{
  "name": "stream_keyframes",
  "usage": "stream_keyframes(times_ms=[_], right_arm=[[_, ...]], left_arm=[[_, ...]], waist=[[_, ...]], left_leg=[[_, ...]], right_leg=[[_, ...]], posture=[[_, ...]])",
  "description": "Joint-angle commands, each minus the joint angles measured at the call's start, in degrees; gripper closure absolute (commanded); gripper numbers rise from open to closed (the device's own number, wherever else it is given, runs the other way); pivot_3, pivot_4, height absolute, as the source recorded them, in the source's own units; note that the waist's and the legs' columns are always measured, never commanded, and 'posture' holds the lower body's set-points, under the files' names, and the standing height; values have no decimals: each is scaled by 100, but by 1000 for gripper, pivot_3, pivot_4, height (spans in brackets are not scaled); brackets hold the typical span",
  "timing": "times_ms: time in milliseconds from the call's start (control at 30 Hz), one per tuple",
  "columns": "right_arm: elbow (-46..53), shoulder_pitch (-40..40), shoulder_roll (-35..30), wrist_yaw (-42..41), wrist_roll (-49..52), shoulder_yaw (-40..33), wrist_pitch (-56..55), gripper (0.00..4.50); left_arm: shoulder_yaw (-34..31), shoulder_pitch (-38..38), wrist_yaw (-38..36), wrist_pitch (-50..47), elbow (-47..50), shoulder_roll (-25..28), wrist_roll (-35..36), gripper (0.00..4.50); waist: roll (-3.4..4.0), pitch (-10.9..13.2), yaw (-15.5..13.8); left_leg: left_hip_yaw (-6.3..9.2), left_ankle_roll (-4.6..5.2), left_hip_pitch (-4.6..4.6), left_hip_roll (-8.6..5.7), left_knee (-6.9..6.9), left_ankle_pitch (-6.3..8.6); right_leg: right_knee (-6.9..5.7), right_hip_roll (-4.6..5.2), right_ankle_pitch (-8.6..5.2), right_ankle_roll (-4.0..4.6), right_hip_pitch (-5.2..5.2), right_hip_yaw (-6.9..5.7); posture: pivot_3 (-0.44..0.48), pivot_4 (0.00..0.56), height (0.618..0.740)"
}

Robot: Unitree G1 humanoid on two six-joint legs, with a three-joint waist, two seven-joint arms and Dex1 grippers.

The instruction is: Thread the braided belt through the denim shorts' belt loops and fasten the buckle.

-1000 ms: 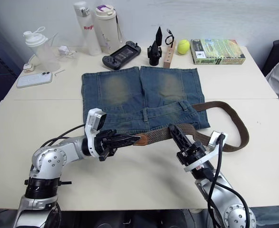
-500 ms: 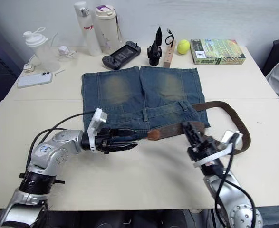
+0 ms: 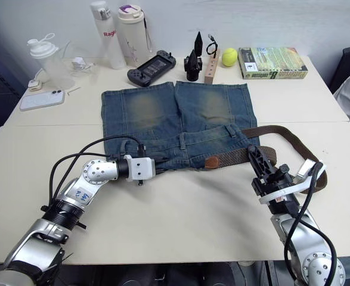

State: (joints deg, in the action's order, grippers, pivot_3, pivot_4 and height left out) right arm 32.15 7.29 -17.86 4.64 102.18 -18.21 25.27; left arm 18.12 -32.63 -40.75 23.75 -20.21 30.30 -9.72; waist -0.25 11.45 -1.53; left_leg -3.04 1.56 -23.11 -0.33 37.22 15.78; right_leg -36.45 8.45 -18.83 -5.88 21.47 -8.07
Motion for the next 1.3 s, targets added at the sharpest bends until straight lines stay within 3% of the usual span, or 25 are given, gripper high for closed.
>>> stream_keyframes(times_ms=[33,100,300,433,633,767,833,933,1033,1133,1300], right_arm=[[253,-33,30,-4,82,7,-32,4500],[276,-41,40,11,54,16,-49,4500],[364,-65,-55,13,28,-131,-98,4500],[313,-48,-367,103,28,-352,-26,4500],[214,22,-550,148,234,-441,12,4500],[123,69,-709,120,302,-446,144,4500],[55,44,-758,99,308,-454,170,4500],[-48,-27,-789,70,298,-474,181,4500],[-220,-189,-905,27,323,-509,265,4500],[-470,-415,-1055,111,343,-509,341,4500],[-1012,-905,-1243,154,96,-292,580,4500]], left_arm=[[-53,151,-21,113,41,170,-141,4419],[-110,265,-201,155,181,269,34,4444],[-936,1538,-1313,-1,1685,982,2112,4444],[-1369,2494,-1589,110,2083,1596,2176,4444],[-1533,3065,-1506,208,2376,1789,1833,4444],[-1600,3108,-1322,-374,2683,1641,2108,4444],[-1664,3151,-1383,-835,2908,1641,2434,3407],[-1773,3197,-1533,-1394,3192,1725,2795,2194],[-2145,3217,-1902,-2373,3580,2173,3531,889],[-2637,3088,-2435,-3550,3669,2747,4535,889],[-2950,2373,-2182,-4499,3592,2630,5340,889]], waist=[[0,0,5],[0,0,10],[1,0,165],[1,0,168],[3,1,68],[3,1,63],[3,1,54],[3,1,36],[3,1,34],[2,2,36],[8,4,15]], left_leg=[[0,0,0,0,0,0],[-3,1,1,0,0,0],[-19,-4,8,16,-12,7],[-20,1,7,15,-5,11],[-27,11,8,10,0,17],[-34,12,9,11,-2,18],[-34,12,9,11,-2,18],[-35,12,9,11,0,18],[-35,12,8,12,2,18],[-34,9,8,15,4,16],[-38,11,11,9,5,17]], right_leg=[[0,0,0,0,0,0],[0,-1,0,0,0,3],[10,3,-1,1,8,23],[13,8,0,0,5,28],[14,7,3,-7,5,37],[12,6,4,-7,7,42],[12,7,4,-8,7,42],[10,6,4,-8,7,44],[10,5,4,-8,7,44],[7,2,4,-8,7,43],[7,-6,4,-8,6,44]], posture=[[0,150,720],[0,150,720],[0,150,720],[0,150,720],[0,150,720],[0,150,720],[0,150,720],[0,150,720],[0,150,720],[0,150,720],[0,150,720]])
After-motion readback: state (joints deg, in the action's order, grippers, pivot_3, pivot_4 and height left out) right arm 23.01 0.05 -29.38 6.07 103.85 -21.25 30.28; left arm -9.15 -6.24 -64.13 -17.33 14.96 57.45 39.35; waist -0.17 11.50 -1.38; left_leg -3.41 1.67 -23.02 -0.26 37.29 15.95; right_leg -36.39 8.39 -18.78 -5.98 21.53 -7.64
